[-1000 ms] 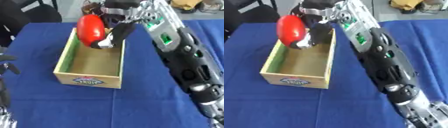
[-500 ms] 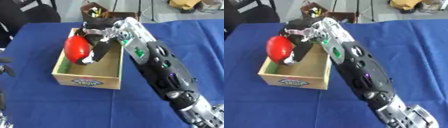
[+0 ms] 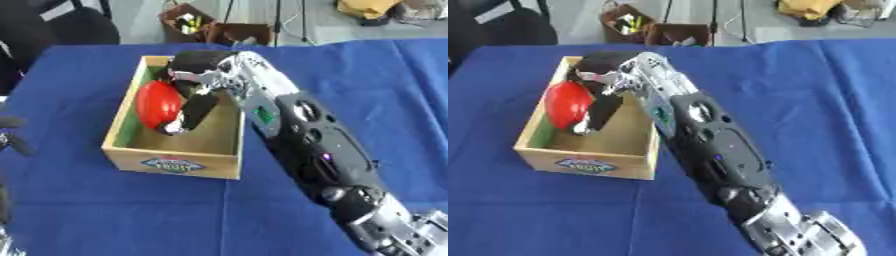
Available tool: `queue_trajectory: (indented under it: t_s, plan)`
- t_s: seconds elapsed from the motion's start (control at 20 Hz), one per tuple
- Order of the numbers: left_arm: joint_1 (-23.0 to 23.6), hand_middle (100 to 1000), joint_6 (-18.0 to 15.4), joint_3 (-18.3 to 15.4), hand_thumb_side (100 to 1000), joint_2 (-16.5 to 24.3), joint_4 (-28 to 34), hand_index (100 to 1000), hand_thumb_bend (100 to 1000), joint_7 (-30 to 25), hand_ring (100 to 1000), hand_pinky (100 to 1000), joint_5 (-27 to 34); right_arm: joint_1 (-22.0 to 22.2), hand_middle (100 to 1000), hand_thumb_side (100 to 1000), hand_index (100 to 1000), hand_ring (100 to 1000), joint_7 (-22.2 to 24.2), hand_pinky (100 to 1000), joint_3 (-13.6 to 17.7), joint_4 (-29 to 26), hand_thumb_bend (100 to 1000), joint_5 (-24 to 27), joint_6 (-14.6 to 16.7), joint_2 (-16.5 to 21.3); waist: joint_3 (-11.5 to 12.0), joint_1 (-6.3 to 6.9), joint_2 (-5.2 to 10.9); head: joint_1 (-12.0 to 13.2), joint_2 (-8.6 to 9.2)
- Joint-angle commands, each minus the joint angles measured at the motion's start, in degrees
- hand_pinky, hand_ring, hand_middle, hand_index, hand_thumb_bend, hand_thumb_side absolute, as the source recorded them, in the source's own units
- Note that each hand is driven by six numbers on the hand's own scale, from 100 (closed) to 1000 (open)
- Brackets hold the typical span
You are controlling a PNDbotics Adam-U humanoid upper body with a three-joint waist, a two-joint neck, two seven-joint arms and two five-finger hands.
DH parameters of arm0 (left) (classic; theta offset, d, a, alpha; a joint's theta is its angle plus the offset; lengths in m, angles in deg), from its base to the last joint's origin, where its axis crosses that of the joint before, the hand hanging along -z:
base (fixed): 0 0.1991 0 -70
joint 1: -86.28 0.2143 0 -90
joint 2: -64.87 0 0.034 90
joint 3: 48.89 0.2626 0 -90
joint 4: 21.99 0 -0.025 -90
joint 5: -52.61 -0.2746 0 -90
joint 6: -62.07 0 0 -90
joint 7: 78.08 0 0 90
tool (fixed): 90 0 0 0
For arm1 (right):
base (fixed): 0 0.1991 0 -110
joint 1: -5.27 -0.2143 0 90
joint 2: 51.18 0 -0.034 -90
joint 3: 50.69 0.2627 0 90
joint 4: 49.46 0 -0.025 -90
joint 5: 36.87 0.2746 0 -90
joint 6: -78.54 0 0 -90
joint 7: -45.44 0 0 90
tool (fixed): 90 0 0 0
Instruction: Pick up objects on the table and place them in the box.
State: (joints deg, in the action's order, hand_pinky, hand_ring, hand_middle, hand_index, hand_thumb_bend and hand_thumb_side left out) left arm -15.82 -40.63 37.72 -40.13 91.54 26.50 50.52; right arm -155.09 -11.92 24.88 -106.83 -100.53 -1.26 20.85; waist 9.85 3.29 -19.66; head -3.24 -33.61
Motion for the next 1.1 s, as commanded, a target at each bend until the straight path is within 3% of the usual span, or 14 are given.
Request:
queue_trajectory:
  t_s: [0.05, 0.35, 0.5, 0.65, 0.7, 0.8, 0.85, 0.9, 0.95, 1.0, 1.1]
  plan:
    - [-0.54, 587, -0.10, 0.03, 930, 0.47, 1.06, 680, 100, -0.26, 532, 277, 0.20, -1.75, 336, 536, 443, 550, -2.24, 587, 0.39, 1.22, 100, -3.01, -2.49, 0.54, 0.07, 0.13, 1.05, -0.18, 0.59]
    - [-0.55, 587, -0.11, 0.06, 930, 0.43, 1.06, 679, 100, -0.32, 531, 277, 0.24, -1.74, 377, 537, 477, 577, -2.00, 609, -0.81, 3.69, 100, -8.30, -6.69, -1.48, 0.32, 0.13, 0.87, -0.42, 0.61]
    - [-0.59, 587, -0.12, 0.10, 930, 0.39, 1.06, 679, 100, -0.39, 531, 277, 0.28, -1.65, 456, 582, 629, 622, 0.15, 644, -0.81, 4.89, 100, -10.89, -5.06, -2.53, 0.36, 0.09, 0.78, -0.52, 0.66]
    - [-0.62, 587, -0.13, 0.08, 930, 0.37, 1.06, 679, 100, -0.41, 531, 277, 0.30, -1.63, 467, 588, 648, 630, 2.40, 650, -0.01, 4.88, 100, -13.48, -2.78, -3.16, 0.32, 0.10, 0.75, -0.55, 0.68]
    - [-0.62, 587, -0.14, 0.08, 931, 0.37, 1.06, 679, 100, -0.41, 532, 277, 0.30, -1.57, 622, 688, 774, 725, 2.82, 710, 0.36, 4.74, 100, -14.37, -2.20, -3.31, 0.32, 0.10, 0.74, -0.56, 0.68]
    - [-0.62, 587, -0.11, 0.10, 931, 0.35, 1.06, 679, 100, -0.45, 532, 277, 0.31, -1.42, 725, 729, 826, 772, 4.02, 748, 0.83, 5.36, 125, -16.09, -0.80, -4.06, 0.37, 0.03, 0.77, -0.66, 0.74]
    - [-0.61, 587, -0.08, 0.11, 931, 0.34, 1.06, 679, 100, -0.46, 532, 277, 0.31, -1.45, 777, 743, 862, 801, 4.61, 771, 1.16, 5.48, 174, -16.93, -0.04, -4.29, 0.38, 0.01, 0.78, -0.67, 0.77]
    - [-0.62, 587, -0.07, 0.11, 931, 0.34, 1.06, 679, 100, -0.47, 532, 277, 0.31, -1.46, 790, 779, 871, 809, 5.03, 778, 1.51, 5.50, 320, -17.73, 0.60, -4.48, 0.37, -0.01, 0.80, -0.68, 0.79]
    - [-0.62, 587, -0.06, 0.10, 931, 0.33, 1.06, 680, 100, -0.47, 532, 278, 0.31, -1.47, 861, 794, 920, 872, 5.30, 832, 1.88, 5.47, 627, -18.47, 1.04, -4.60, 0.34, -0.02, 0.82, -0.68, 0.84]
    - [-0.62, 587, -0.05, 0.09, 931, 0.33, 1.06, 680, 100, -0.47, 532, 278, 0.31, -1.52, 880, 799, 933, 899, 5.39, 855, 2.21, 5.33, 720, -19.20, 1.15, -4.61, 0.30, -0.02, 0.86, -0.67, 0.86]
    - [-0.60, 587, -0.05, 0.09, 931, 0.34, 1.06, 680, 100, -0.48, 532, 278, 0.32, -1.67, 900, 831, 940, 920, 4.98, 873, 2.53, 4.88, 767, -20.74, 0.68, -4.48, 0.22, -0.03, 0.92, -0.64, 0.85]
